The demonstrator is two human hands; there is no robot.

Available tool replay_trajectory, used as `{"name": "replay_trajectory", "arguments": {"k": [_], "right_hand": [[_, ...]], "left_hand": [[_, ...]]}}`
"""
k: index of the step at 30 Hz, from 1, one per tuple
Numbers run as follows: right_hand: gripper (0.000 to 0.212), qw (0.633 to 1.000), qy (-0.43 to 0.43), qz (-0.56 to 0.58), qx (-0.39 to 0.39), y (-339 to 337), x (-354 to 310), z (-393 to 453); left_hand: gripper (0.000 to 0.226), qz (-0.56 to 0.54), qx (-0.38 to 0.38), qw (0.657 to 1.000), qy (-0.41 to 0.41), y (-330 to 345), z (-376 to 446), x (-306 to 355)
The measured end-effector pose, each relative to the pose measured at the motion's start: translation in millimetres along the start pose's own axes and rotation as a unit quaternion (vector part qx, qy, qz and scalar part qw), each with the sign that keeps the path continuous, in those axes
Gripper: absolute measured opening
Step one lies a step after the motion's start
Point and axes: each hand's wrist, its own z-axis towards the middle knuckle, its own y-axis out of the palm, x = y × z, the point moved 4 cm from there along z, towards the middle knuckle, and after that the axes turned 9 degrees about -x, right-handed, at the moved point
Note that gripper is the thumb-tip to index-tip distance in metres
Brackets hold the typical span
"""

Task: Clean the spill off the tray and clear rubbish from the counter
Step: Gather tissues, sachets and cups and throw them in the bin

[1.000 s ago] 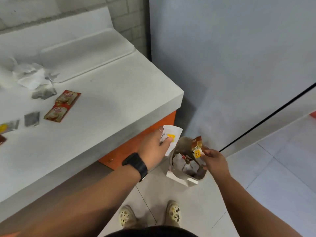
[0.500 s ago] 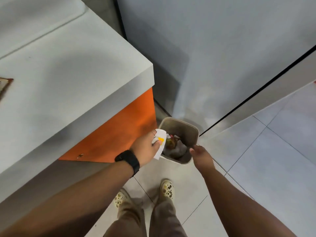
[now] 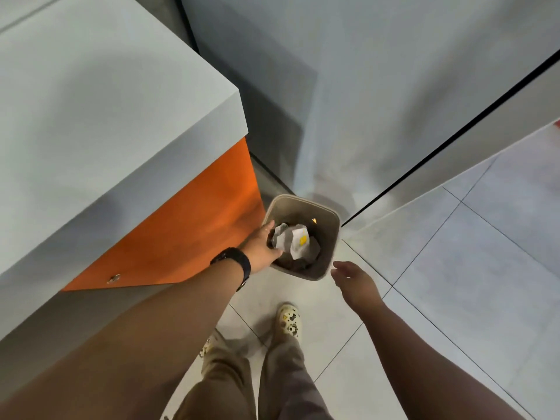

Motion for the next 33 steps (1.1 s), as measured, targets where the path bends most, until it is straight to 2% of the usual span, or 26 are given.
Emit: {"name": "replay_trajectory", "arguments": {"k": [5,8,12,20,26,33], "right_hand": [[0.024,0.999,-0.036,-0.021,-0.023,7,-21,-6],[0.016,0.994,-0.097,-0.033,-0.044,14,-60,-9],[0.021,0.988,-0.124,-0.012,-0.087,24,-113,-16],[0.016,0.974,-0.211,-0.019,-0.080,39,-184,-43],[0.015,0.938,-0.342,-0.006,-0.056,61,-265,-86],[0.016,0.899,-0.426,-0.028,-0.103,120,-333,-131]], "left_hand": [[0.069,-0.011,0.053,0.998,-0.021,-15,-22,-21],[0.068,-0.039,0.078,0.996,-0.020,-29,-37,-25],[0.063,-0.065,0.112,0.992,0.000,-49,-65,-13],[0.049,-0.006,0.186,0.981,0.055,-85,-146,13],[0.040,-0.063,0.226,0.966,0.105,-111,-206,19],[0.034,-0.140,0.286,0.940,0.121,-155,-271,-20]]}}
